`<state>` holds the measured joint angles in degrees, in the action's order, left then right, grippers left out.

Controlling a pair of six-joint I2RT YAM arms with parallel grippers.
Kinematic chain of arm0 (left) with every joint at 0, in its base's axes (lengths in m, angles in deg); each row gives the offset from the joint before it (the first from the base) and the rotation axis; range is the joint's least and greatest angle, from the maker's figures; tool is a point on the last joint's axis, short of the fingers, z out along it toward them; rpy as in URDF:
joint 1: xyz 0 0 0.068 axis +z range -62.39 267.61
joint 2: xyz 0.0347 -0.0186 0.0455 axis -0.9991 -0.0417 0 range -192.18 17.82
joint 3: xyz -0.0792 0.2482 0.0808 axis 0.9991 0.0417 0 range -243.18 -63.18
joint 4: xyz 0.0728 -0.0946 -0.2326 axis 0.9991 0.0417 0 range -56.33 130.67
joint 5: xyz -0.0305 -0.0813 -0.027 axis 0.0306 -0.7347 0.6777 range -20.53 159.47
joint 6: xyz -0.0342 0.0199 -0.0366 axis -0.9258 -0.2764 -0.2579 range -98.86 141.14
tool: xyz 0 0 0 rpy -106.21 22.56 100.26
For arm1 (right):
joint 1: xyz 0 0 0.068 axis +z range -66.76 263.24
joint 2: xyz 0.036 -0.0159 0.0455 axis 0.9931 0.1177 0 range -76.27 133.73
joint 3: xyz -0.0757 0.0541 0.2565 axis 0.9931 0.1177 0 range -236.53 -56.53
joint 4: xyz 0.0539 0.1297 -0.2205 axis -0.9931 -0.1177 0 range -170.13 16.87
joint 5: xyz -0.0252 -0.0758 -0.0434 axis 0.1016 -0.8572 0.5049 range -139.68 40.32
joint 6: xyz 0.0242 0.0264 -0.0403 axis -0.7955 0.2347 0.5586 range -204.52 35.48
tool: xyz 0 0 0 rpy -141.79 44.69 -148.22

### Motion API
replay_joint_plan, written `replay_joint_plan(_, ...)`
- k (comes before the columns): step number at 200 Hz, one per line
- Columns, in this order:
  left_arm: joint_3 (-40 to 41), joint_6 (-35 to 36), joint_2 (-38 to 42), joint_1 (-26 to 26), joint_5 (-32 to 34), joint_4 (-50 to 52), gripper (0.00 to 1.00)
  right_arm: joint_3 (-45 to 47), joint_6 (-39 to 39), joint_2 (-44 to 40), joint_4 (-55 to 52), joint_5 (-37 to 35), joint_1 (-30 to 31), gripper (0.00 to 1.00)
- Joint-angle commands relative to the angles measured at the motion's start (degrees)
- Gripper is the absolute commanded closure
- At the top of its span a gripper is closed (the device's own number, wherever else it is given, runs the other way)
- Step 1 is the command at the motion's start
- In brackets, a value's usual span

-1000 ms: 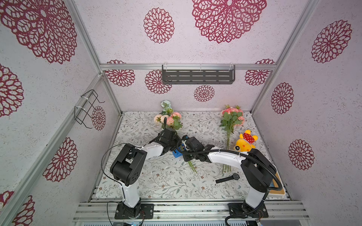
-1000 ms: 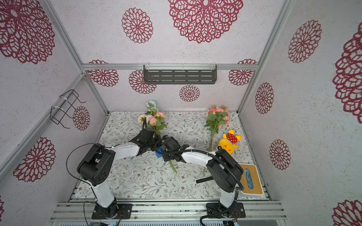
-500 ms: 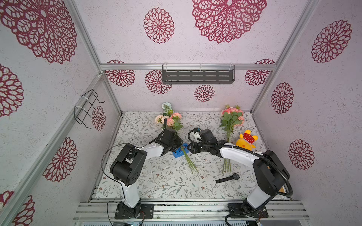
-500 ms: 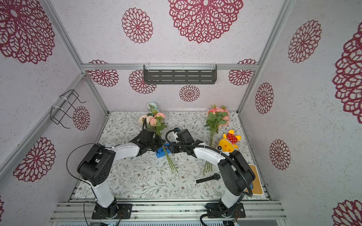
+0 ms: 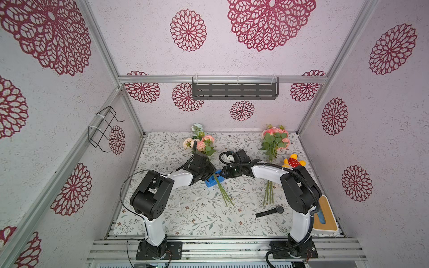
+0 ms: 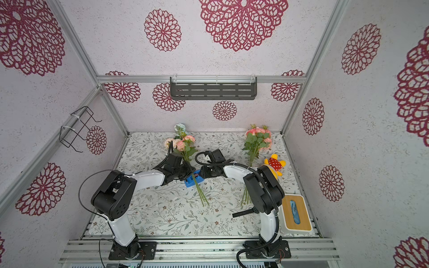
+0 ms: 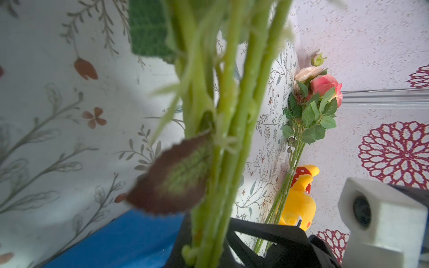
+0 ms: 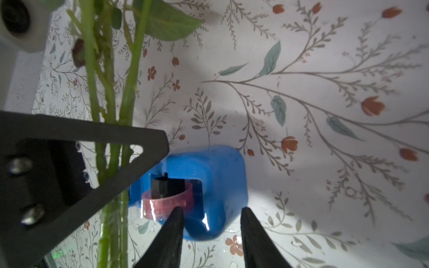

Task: Wrap bouquets with tape
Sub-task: Move the Tape Cutter to the center of the board.

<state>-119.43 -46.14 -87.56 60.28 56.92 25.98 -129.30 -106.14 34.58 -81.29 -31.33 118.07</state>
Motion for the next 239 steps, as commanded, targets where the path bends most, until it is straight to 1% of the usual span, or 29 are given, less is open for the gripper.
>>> replay_joint_plan(1, 0.0, 1.1, 2.3, 0.4, 0.1, -1.1, 1.00, -3.7, 2.8, 1.0, -4.8, -2.0, 0.6, 0.61)
replay_joint_plan(24, -0.4, 2.6, 3.0, 0.8, 0.8, 0.7, 1.00, -8.4, 5.2, 3.6, -13.3, -7.5, 1.6, 0.69)
replay_joint_plan(46, -0.7, 3.8, 3.8, 1.3, 0.9, 1.9, 1.00, -9.7, 5.6, 3.9, -17.2, -12.5, 1.9, 0.81)
replay_joint_plan(64, -1.4, 5.0, 4.0, 1.6, 1.0, 3.5, 1.00, -10.2, 6.0, 3.3, -18.6, -16.2, 1.6, 0.83)
replay_joint_plan(105, -1.5, 6.7, 3.5, 2.8, -1.1, 3.0, 1.00, -14.2, 6.8, 3.9, -22.2, -22.4, 0.7, 0.84)
replay_joint_plan(116, -1.5, 7.9, 3.0, 3.3, -2.0, 2.5, 1.00, -15.0, 7.1, 4.1, -22.3, -22.4, 0.1, 0.84)
replay_joint_plan(136, -1.3, 8.1, 1.6, 4.7, -5.4, 1.3, 1.00, -16.5, 8.0, 4.5, -21.9, -21.4, 0.0, 0.83)
replay_joint_plan(156, -0.1, 7.9, 1.6, 5.3, -6.3, 1.4, 1.00, -18.7, 7.1, 5.3, -24.2, -23.5, 0.6, 0.84)
replay_joint_plan(172, 0.5, 9.0, 1.9, 5.2, -6.0, 2.5, 1.00, -18.1, 4.9, 4.7, -24.2, -25.4, 0.4, 0.84)
replay_joint_plan(189, 1.0, 9.8, 1.7, 5.2, -6.4, 3.7, 1.00, -18.4, 3.3, 4.7, -24.3, -25.2, 0.4, 0.84)
replay_joint_plan(200, 1.0, 10.0, 1.0, 5.3, -6.9, 4.0, 1.00, -18.4, 3.5, 4.3, -23.4, -24.4, 1.1, 0.82)
replay_joint_plan(220, -0.1, 12.0, -1.7, 5.6, -7.2, 5.3, 1.00, -18.4, 5.4, 3.5, -21.7, -23.2, 2.7, 0.72)
replay_joint_plan(228, -0.4, 12.7, -2.3, 5.9, -7.1, 5.5, 1.00, -18.4, 5.6, 3.5, -21.3, -22.3, 2.8, 0.70)
replay_joint_plan(239, -0.5, 13.6, -2.9, 6.3, -6.9, 5.1, 1.00, -18.7, 6.0, 3.6, -21.5, -21.6, 2.9, 0.69)
